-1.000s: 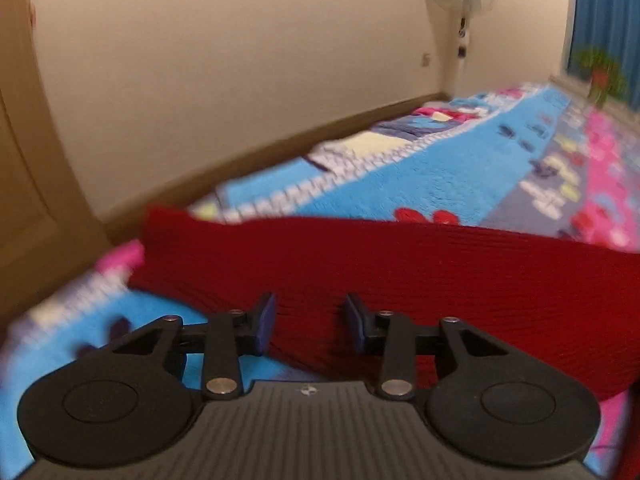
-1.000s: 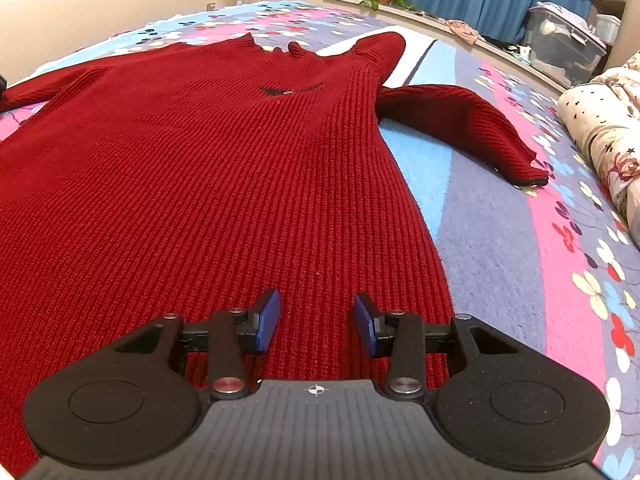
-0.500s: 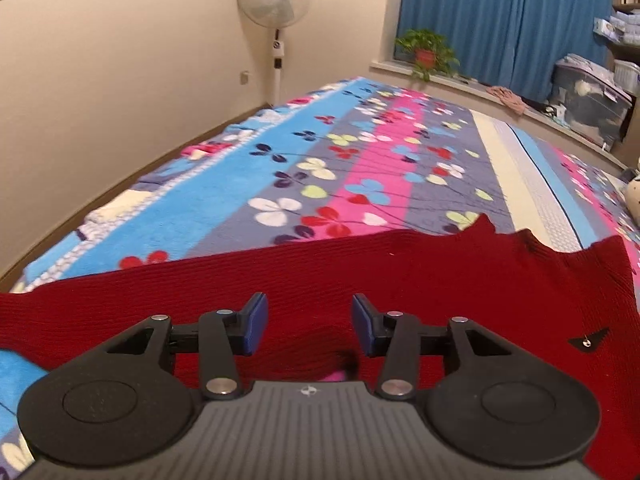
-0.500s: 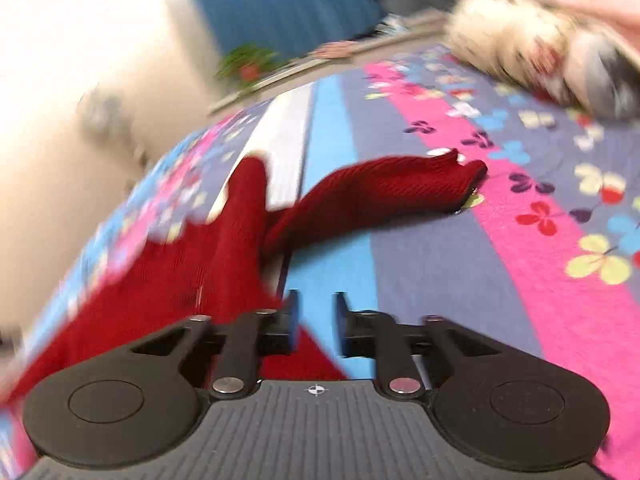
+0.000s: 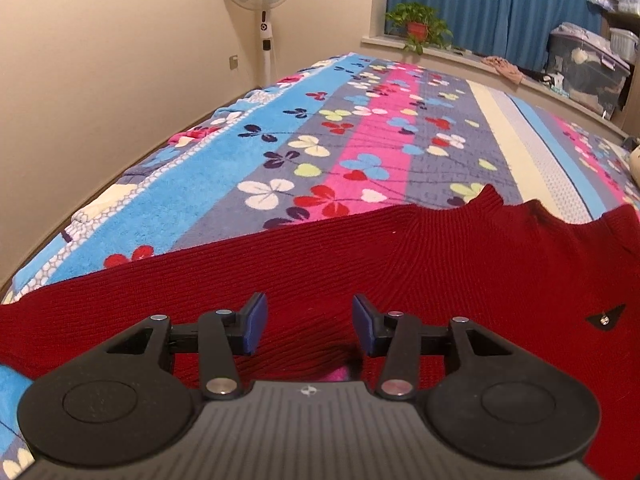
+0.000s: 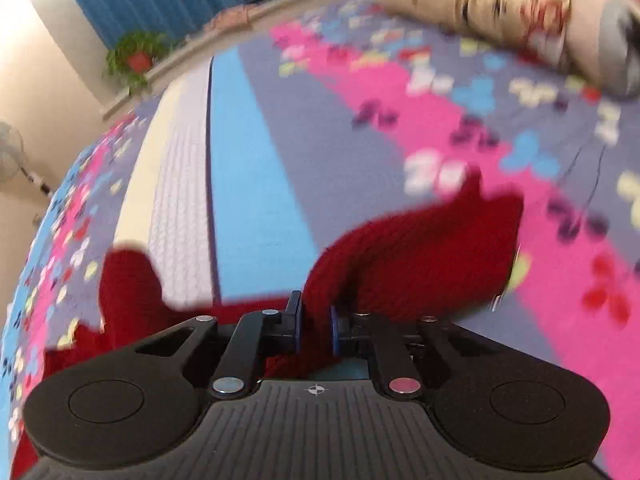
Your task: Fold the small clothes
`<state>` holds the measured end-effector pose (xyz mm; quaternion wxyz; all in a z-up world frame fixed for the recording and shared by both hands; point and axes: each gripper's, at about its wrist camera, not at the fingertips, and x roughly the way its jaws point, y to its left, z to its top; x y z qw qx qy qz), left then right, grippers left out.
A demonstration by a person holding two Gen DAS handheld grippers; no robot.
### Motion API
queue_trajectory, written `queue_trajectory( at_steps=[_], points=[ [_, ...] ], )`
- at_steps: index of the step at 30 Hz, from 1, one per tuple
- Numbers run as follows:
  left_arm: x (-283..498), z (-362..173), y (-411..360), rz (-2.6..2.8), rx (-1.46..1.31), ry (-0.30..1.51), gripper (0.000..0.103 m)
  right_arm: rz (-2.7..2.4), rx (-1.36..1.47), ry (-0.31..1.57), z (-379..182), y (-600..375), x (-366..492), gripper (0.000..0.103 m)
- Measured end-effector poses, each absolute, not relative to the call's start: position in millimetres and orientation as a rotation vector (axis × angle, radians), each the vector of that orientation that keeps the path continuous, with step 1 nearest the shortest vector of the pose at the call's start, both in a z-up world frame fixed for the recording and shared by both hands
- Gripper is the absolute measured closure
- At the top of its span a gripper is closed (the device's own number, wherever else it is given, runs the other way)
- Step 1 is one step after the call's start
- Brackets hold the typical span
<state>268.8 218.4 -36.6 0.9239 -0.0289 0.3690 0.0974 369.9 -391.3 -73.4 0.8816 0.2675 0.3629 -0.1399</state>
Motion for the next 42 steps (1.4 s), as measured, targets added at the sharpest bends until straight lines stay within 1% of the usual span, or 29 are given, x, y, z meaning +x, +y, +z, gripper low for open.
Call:
queue_trajectory(
  at_steps=[2, 4, 5, 6, 8, 9, 10, 11, 12, 13, 14, 18, 22, 23, 24, 25, 26, 27, 29, 30, 31, 32, 33, 34, 36, 37, 39, 40, 42],
  points=[
    [268, -38, 220, 0.196, -0.046, 0.759, 0.051, -0.359, 0.465, 0.581, -46, -407, 358, 0.091],
    [268, -38, 222, 0.193, -0.046, 0.758, 0.051, -0.457, 0.411, 0.403, -34, -436, 336, 0.091],
    [268, -38, 223, 0.192, -0.050, 0.760, 0.051, -0.530, 0.383, 0.376, -37, -453, 327, 0.091],
    [268, -38, 223, 0.188, -0.057, 0.764, 0.051, -0.568, 0.391, 0.401, -47, -472, 321, 0.090],
    [269, -40, 222, 0.170, -0.067, 0.777, 0.051, -0.567, 0.492, 0.531, -85, -513, 312, 0.087],
    [269, -41, 220, 0.162, -0.067, 0.782, 0.051, -0.583, 0.494, 0.576, -99, -524, 306, 0.086],
    [269, -42, 218, 0.156, -0.063, 0.786, 0.051, -0.601, 0.494, 0.602, -113, -533, 298, 0.081],
    [269, -44, 215, 0.149, -0.055, 0.790, 0.051, -0.604, 0.509, 0.615, -123, -541, 292, 0.080],
    [268, -45, 213, 0.144, -0.047, 0.790, 0.051, -0.613, 0.542, 0.619, -132, -552, 284, 0.074],
    [267, -46, 211, 0.140, -0.040, 0.791, 0.051, -0.615, 0.589, 0.600, -136, -560, 276, 0.055],
    [267, -47, 209, 0.136, -0.031, 0.791, 0.051, -0.624, 0.636, 0.576, -139, -568, 268, 0.052],
    [266, -51, 204, 0.136, -0.006, 0.796, 0.051, -0.594, 0.666, 0.522, -133, -588, 263, 0.053],
    [268, -56, 200, 0.136, 0.022, 0.801, 0.051, -0.467, 0.957, 0.481, -132, -626, 267, 0.051],
    [268, -57, 199, 0.135, 0.027, 0.802, 0.051, -0.451, 0.973, 0.495, -131, -633, 270, 0.053],
    [269, -58, 198, 0.133, 0.032, 0.802, 0.051, -0.439, 0.965, 0.521, -126, -635, 276, 0.059],
    [270, -59, 197, 0.131, 0.036, 0.802, 0.051, -0.425, 0.938, 0.548, -121, -636, 280, 0.072],
    [271, -60, 196, 0.129, 0.039, 0.804, 0.051, -0.417, 0.897, 0.570, -117, -637, 285, 0.079],
    [272, -61, 194, 0.128, 0.043, 0.805, 0.051, -0.422, 0.856, 0.559, -110, -636, 285, 0.082],
    [273, -63, 192, 0.127, 0.051, 0.807, 0.051, -0.436, 0.773, 0.404, -87, -627, 271, 0.085],
    [274, -64, 190, 0.125, 0.053, 0.808, 0.051, -0.437, 0.709, 0.311, -78, -618, 260, 0.092],
    [275, -65, 188, 0.123, 0.055, 0.809, 0.051, -0.461, 0.636, 0.231, -71, -607, 248, 0.091],
    [276, -66, 187, 0.120, 0.057, 0.811, 0.051, -0.503, 0.597, 0.199, -73, -599, 240, 0.091],
    [277, -66, 186, 0.117, 0.059, 0.813, 0.051, -0.551, 0.610, 0.225, -82, -598, 238, 0.091],
    [277, -67, 184, 0.113, 0.062, 0.814, 0.051, -0.597, 0.655, 0.292, -97, -602, 238, 0.091],
    [276, -68, 180, 0.104, 0.071, 0.812, 0.051, -0.675, 0.747, 0.401, -126, -615, 236, 0.087],
    [274, -68, 179, 0.102, 0.078, 0.810, 0.051, -0.702, 0.783, 0.411, -136, -620, 233, 0.087],
    [272, -67, 177, 0.100, 0.095, 0.804, 0.051, -0.680, 0.863, 0.442, -155, -632, 232, 0.078],
    [272, -68, 178, 0.102, 0.100, 0.802, 0.051, -0.657, 0.896, 0.460, -163, -637, 234, 0.075],
    [272, -69, 180, 0.108, 0.099, 0.804, 0.050, -0.644, 0.891, 0.448, -163, -643, 236, 0.076]
  ],
)
